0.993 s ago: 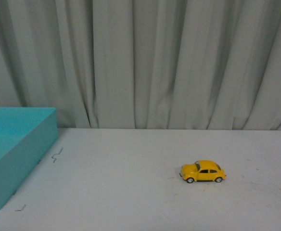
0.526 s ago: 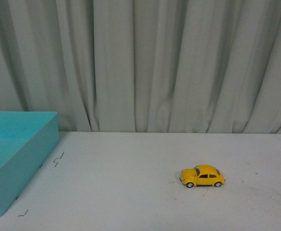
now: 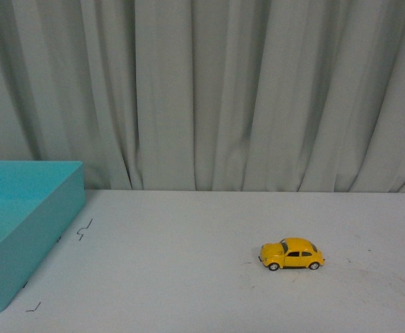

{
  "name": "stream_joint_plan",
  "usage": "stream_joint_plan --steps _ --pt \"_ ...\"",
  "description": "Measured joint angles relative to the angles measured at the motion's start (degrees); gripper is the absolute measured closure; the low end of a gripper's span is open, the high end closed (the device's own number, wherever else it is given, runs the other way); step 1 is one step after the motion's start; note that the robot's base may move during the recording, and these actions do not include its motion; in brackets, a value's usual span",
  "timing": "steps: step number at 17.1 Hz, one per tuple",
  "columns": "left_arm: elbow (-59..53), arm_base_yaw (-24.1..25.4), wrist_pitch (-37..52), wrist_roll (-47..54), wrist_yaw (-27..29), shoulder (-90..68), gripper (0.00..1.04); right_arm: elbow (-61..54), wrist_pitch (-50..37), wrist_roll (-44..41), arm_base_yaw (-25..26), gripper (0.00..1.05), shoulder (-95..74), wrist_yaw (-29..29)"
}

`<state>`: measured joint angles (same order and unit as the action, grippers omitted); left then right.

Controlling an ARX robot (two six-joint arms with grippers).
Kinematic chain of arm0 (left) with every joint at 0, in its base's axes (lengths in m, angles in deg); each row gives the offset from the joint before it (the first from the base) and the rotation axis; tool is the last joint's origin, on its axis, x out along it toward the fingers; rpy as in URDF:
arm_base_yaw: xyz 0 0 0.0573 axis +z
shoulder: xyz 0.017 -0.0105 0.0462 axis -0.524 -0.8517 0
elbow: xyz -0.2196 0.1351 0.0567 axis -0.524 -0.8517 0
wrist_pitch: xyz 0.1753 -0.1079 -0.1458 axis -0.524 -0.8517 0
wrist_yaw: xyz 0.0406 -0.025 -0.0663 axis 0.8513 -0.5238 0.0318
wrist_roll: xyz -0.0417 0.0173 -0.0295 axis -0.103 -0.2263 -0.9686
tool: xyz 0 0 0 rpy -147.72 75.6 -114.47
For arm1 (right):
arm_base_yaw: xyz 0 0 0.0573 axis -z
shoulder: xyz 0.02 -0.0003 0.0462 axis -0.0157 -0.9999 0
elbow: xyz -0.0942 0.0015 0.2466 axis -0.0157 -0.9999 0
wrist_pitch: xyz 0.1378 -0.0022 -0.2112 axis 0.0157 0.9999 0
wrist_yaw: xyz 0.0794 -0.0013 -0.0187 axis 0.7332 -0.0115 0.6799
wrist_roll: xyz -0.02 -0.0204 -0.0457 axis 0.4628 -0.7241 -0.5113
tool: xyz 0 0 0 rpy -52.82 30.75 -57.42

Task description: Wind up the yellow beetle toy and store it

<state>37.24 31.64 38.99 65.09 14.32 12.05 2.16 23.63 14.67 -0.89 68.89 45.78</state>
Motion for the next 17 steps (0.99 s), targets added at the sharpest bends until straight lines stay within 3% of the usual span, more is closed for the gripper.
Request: stream_joint_plan --steps 17 --pt "0.00 0.00 -0.09 0.00 0.00 0.00 0.07 0.00 0.15 0.00 0.00 0.07 0.00 0.00"
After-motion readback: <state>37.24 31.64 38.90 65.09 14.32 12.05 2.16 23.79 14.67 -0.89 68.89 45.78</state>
